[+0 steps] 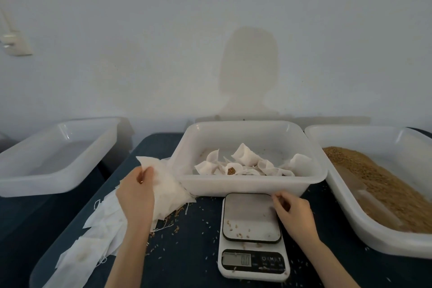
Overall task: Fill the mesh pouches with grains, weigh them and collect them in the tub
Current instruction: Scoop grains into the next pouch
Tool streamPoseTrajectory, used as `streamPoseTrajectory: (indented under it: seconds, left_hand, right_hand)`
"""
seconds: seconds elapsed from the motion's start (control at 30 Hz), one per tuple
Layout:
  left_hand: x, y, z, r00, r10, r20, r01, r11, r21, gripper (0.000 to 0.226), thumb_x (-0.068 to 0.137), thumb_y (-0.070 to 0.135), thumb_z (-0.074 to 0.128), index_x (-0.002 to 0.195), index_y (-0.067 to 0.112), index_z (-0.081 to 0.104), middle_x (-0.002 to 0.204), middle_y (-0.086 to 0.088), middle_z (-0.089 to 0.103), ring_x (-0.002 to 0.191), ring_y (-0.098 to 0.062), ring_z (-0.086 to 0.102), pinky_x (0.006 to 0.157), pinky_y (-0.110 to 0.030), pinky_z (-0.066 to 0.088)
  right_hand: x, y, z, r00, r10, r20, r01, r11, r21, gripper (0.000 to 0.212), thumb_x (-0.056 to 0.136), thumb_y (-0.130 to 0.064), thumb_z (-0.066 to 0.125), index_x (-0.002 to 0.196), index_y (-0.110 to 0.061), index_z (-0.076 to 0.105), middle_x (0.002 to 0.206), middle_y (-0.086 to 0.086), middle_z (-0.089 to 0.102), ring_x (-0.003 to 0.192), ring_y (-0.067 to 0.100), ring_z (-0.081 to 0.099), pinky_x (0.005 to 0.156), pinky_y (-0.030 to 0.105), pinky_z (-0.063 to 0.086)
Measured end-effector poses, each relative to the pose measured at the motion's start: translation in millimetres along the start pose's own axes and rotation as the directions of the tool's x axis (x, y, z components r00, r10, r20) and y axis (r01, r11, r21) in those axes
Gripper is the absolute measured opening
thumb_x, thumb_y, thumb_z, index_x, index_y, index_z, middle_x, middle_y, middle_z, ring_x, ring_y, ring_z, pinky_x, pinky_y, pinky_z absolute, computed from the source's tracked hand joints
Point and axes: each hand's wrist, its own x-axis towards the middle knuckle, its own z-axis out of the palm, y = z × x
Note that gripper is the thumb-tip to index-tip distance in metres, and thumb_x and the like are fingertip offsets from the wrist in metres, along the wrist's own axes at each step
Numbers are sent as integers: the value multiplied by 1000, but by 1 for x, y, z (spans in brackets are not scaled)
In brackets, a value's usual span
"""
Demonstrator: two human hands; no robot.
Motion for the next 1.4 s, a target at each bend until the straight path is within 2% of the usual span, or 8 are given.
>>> streamPoseTrajectory:
  seconds: [0.17, 0.33, 0.5, 0.67, 0.8, 1.03, 1.27, 1.4]
  left_hand:
    - [-23, 52, 2, 893, -223, 392, 419, 732, -537, 12, 92, 23, 60, 100, 20, 68, 94, 3, 72, 84, -14, 67, 70, -28, 54]
    - [-58, 82, 28, 653, -190, 733, 752, 280, -597, 11, 92, 7, 55, 98, 9, 64, 85, -1, 75, 76, -10, 72, 56, -20, 56]
    - [-88, 87, 52, 571, -180, 801, 812, 268, -518, 19, 95, 6, 51, 110, 3, 61, 93, -11, 74, 79, -17, 72, 58, -25, 56]
    - [-98, 80, 62, 753, -215, 622, 600, 611, -516, 43, 89, 13, 63, 128, 14, 46, 113, -5, 62, 102, -19, 62, 87, -35, 52]
    - [-100, 84, 55, 959, 110, 262, 23, 889, -458, 46, 80, 18, 71, 116, 32, 47, 111, 19, 45, 103, 3, 49, 80, -12, 41]
    - [-93, 96, 59, 726, 247, 642, -68, 954, -291, 6, 87, 34, 62, 82, 31, 64, 77, 13, 66, 75, 2, 62, 64, -7, 46]
    - [-86, 97, 48, 722, 329, 609, -340, 935, -102, 20, 91, 36, 56, 75, 33, 68, 62, 12, 61, 59, -5, 56, 52, -13, 40]
    - [-84, 98, 46, 714, 482, 507, -666, 691, 281, 29, 97, 42, 42, 75, 29, 57, 64, 11, 50, 62, -6, 44, 50, -18, 26]
  right_hand:
    - [0, -34, -6, 991, -137, -4, 137, 991, -8, 15, 90, -27, 63, 75, -31, 63, 58, -8, 58, 57, 8, 57, 54, 19, 48]
    - [-3, -88, -20, 983, -178, 39, 159, 941, 299, 12, 89, -32, 59, 86, -40, 67, 71, -11, 67, 65, 8, 59, 59, 19, 47]
    - [-8, -111, -18, 972, -93, 215, -48, 821, 569, 19, 93, -19, 60, 77, -17, 72, 61, -4, 62, 51, 4, 46, 53, 18, 40]
    - [-1, -105, -17, 977, 74, 198, -172, 821, 544, 25, 89, -21, 65, 68, -6, 69, 56, 7, 61, 47, 9, 44, 55, 21, 41]
    - [6, -100, -17, 981, 80, 179, -163, 844, 512, 31, 85, -29, 69, 64, -8, 62, 54, -6, 62, 44, 3, 46, 52, 14, 42]
    - [14, -99, -15, 967, -126, 223, 33, 926, 376, 10, 82, -18, 67, 74, -12, 70, 56, -9, 60, 54, -1, 53, 56, 15, 45]
    - [18, -89, -30, 948, -111, 298, -13, 924, 383, 27, 80, -28, 71, 59, -17, 59, 53, -7, 58, 55, 3, 51, 63, 22, 47]
    - [20, -86, -35, 979, -35, 199, 27, 999, 43, 25, 84, -34, 68, 66, -21, 58, 59, -10, 56, 56, 2, 49, 63, 24, 48]
